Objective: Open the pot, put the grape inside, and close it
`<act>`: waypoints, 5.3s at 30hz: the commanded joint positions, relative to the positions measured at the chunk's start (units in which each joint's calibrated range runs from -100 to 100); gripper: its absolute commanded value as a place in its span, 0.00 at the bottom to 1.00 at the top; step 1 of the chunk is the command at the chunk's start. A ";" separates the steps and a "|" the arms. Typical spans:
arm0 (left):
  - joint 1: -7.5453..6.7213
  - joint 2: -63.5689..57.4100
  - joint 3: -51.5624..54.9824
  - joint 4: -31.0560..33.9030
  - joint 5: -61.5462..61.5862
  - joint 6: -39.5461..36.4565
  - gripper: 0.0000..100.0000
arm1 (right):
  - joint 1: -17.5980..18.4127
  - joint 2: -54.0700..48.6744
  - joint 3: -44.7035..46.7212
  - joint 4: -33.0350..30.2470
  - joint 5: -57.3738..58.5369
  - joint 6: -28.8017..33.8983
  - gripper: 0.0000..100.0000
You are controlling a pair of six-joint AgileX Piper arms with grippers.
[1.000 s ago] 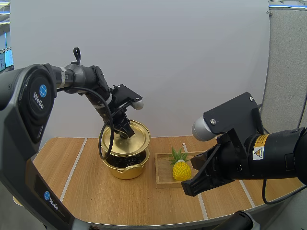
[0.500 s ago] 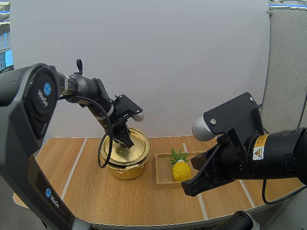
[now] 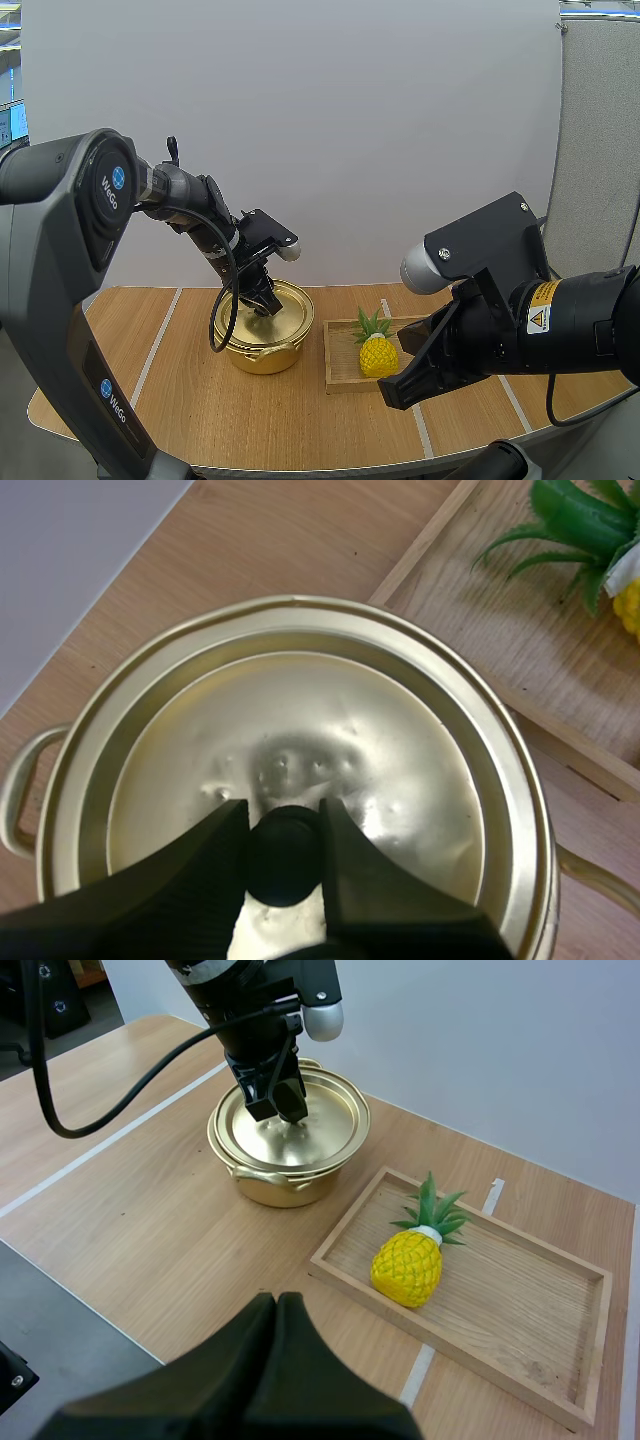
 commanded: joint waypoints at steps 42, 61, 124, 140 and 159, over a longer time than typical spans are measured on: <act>-0.27 1.25 0.51 4.21 11.27 -0.23 0.00 | -0.22 -0.46 0.12 -0.27 0.01 0.18 0.00; -0.27 0.57 -5.56 4.01 23.95 -0.59 1.00 | -0.22 -0.46 0.12 -0.27 0.01 0.18 0.00; -0.27 -77.25 -14.29 15.55 33.83 -27.99 0.00 | -6.33 -2.62 0.12 4.03 -3.12 0.18 0.00; -0.27 -94.17 7.18 15.68 10.87 -46.24 0.00 | -10.69 -8.87 0.12 1.00 -35.00 3.92 0.00; 1.34 -102.64 31.08 15.92 -21.85 -49.72 0.00 | -15.00 -8.87 11.60 -0.31 -65.82 4.13 0.00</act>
